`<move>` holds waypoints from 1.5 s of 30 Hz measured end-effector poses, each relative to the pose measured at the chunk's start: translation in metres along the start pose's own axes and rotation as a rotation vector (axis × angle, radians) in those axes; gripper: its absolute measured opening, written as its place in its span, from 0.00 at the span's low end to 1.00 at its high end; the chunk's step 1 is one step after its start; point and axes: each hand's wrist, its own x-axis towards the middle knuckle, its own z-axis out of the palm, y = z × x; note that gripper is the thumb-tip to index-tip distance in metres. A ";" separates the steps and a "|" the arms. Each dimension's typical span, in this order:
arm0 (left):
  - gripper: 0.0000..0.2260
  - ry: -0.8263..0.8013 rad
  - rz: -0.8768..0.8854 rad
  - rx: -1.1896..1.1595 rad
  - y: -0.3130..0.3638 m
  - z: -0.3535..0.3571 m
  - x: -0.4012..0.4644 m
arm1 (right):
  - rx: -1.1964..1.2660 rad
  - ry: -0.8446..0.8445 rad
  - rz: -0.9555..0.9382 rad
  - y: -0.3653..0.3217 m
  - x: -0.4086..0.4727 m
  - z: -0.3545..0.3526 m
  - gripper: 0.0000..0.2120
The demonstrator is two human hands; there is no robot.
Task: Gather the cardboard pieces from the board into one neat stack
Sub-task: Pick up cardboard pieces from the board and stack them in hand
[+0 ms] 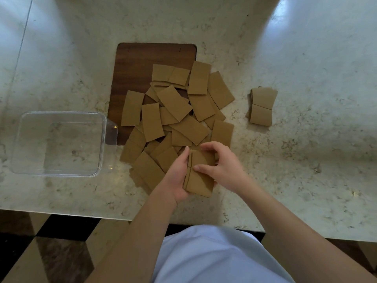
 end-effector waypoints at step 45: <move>0.25 0.154 0.277 -0.047 -0.001 0.003 0.008 | 0.638 0.268 0.568 -0.015 -0.012 -0.037 0.07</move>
